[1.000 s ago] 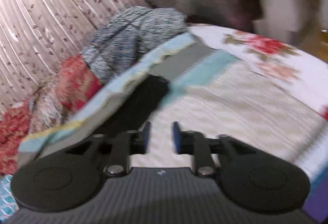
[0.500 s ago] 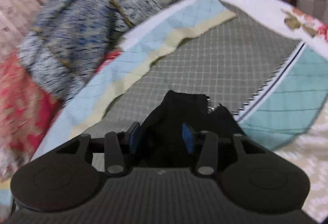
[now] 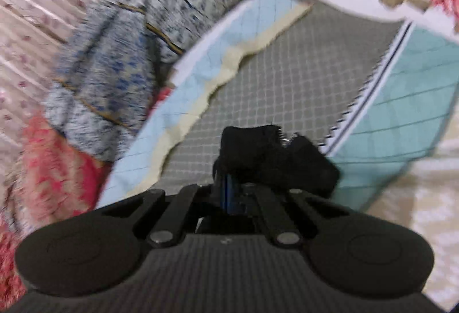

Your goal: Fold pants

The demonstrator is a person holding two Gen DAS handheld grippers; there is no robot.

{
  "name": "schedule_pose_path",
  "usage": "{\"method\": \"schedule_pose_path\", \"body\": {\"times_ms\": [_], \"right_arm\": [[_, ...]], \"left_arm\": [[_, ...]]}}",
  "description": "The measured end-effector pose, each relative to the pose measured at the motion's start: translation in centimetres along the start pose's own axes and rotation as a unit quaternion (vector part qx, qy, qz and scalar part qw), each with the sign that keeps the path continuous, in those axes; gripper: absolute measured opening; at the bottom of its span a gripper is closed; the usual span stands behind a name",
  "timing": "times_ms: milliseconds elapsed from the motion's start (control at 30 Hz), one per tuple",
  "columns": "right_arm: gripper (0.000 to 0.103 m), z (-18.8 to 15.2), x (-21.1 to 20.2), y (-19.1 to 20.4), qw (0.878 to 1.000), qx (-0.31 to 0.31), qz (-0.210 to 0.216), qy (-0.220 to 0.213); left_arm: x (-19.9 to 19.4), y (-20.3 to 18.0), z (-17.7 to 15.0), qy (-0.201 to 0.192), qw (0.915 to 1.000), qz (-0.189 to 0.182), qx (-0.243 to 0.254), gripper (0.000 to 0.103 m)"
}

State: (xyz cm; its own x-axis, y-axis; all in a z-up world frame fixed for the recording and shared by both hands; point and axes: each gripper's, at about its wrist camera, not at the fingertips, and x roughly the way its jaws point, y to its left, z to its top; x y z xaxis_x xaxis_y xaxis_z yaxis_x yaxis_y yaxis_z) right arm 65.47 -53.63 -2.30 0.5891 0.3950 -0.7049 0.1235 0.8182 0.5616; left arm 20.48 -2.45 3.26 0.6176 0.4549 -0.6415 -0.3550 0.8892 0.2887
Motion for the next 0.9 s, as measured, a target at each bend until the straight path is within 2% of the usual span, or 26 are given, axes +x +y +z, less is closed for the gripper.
{"method": "schedule_pose_path", "body": {"times_ms": [233,367,500,600,667,700,733,800,900], "right_arm": [[0.003,-2.7,-14.0,-6.4,0.997,0.009,0.064,-0.035],[0.003,-6.7,-21.4,-12.1,0.996,0.022,0.075,-0.051],[0.003,-11.1,-26.4,-18.2,0.993,0.058,0.073,-0.072],[0.003,-14.8,-28.2,-22.4,0.992,0.084,0.054,-0.076],[0.004,-17.1,-27.7,-24.5,0.992,0.100,0.037,-0.064],[0.011,-17.8,-27.0,-24.9,0.994,0.091,0.015,-0.056],[0.025,-18.5,-26.1,-25.3,0.996,0.077,-0.022,-0.046],[0.043,-19.2,-25.1,-26.2,0.993,0.069,-0.090,-0.031],[0.043,-19.6,-27.4,-26.4,0.987,0.081,-0.097,-0.095]], "left_arm": [[-10.1,1.1,-2.9,-0.042,0.9983,-0.012,-0.038,0.011],[-14.8,0.8,-6.4,-0.049,0.9970,-0.025,-0.054,0.011],[-18.2,-0.2,-10.8,-0.044,0.9964,-0.038,-0.062,0.011],[-19.2,-0.9,-13.9,-0.027,0.9961,-0.048,-0.069,0.012],[-18.9,-1.9,-16.0,-0.001,0.9967,-0.054,-0.061,0.021],[-18.7,-2.6,-17.0,0.014,0.9972,-0.048,-0.055,0.023],[-18.4,-3.1,-17.9,0.028,0.9974,-0.045,-0.049,0.025],[-18.4,-3.5,-19.3,0.048,0.9971,-0.046,-0.038,0.027],[-21.0,-2.2,-20.5,0.031,0.9951,-0.070,-0.062,0.036]]}}
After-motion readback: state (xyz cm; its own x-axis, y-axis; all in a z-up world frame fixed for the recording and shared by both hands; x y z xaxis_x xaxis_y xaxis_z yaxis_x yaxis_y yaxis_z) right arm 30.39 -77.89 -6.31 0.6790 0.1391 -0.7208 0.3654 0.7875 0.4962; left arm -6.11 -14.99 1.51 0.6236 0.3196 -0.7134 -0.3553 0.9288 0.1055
